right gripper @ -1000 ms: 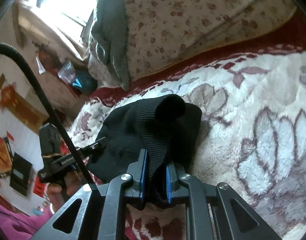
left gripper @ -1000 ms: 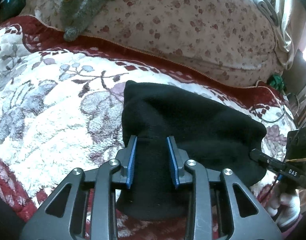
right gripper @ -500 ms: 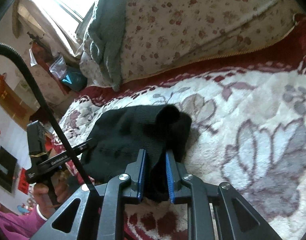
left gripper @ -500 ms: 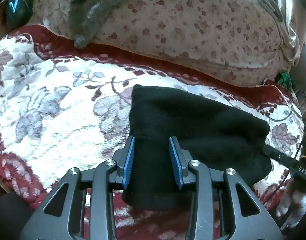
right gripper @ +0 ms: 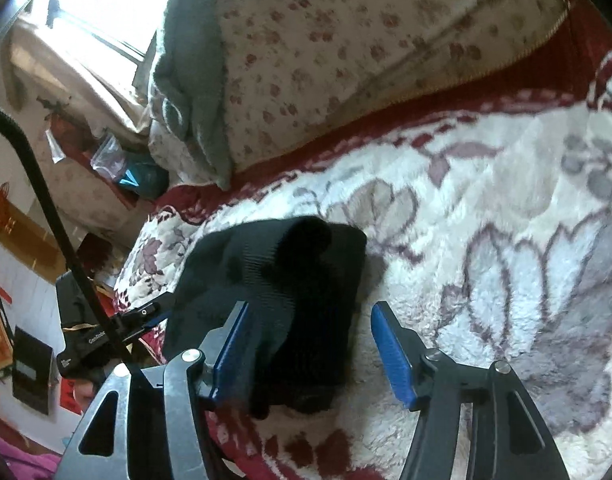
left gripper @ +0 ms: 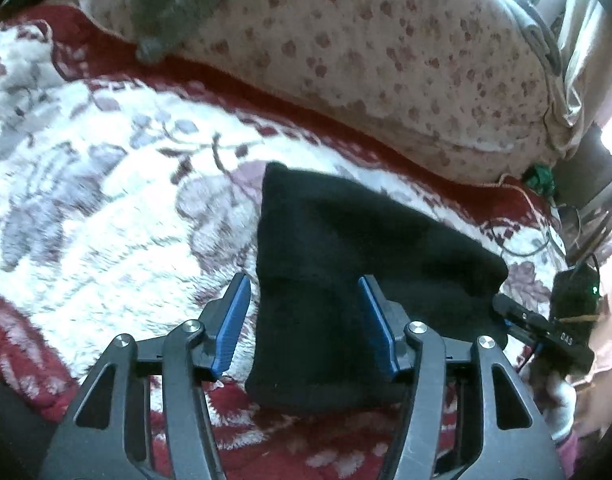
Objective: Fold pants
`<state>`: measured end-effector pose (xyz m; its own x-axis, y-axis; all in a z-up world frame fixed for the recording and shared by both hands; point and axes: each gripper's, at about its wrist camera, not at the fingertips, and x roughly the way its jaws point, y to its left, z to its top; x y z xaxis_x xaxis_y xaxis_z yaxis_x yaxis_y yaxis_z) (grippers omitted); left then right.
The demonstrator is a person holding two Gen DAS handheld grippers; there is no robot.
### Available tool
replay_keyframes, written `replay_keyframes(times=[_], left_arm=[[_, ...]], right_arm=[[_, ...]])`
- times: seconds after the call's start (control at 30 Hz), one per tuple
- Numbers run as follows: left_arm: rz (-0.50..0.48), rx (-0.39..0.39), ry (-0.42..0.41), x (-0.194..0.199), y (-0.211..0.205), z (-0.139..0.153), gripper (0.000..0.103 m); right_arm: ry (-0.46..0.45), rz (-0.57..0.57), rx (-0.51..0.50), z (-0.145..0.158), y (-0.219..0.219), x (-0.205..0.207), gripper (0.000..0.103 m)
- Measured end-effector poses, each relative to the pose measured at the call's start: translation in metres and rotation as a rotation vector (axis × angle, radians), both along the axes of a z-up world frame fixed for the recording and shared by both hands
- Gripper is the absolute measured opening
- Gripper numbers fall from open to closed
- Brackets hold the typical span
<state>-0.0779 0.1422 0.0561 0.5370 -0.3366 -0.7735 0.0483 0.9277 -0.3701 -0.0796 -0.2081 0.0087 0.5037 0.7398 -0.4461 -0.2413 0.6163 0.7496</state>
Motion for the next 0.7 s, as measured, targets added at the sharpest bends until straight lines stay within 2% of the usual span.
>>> replay_keyframes(times=[0.2, 0.33, 0.43, 0.53, 0.7], left_arm=[[-0.025, 0.002, 0.011, 0.010, -0.008, -0.014, 0.057], [-0.029, 0.010, 0.013, 0.020, -0.011, -0.020, 0.071], [-0.035, -0.050, 0.027, 0.028, -0.010, -0.030, 0.073], [-0.027, -0.076, 0.001, 0.029, -0.011, -0.034, 0.075], [-0.058, -0.020, -0.049, 0.023, -0.022, -0.025, 0.048]], right_arm=[[0.000, 0.062, 0.014, -0.008, 0.018, 0.019, 0.063], [-0.001, 0.082, 0.015, -0.013, 0.032, 0.029, 0.067], [-0.042, 0.089, -0.001, -0.013, 0.037, 0.032, 0.067], [-0.054, 0.067, 0.029, -0.017, 0.033, 0.031, 0.061], [-0.084, 0.055, 0.010, -0.007, 0.034, 0.023, 0.049]])
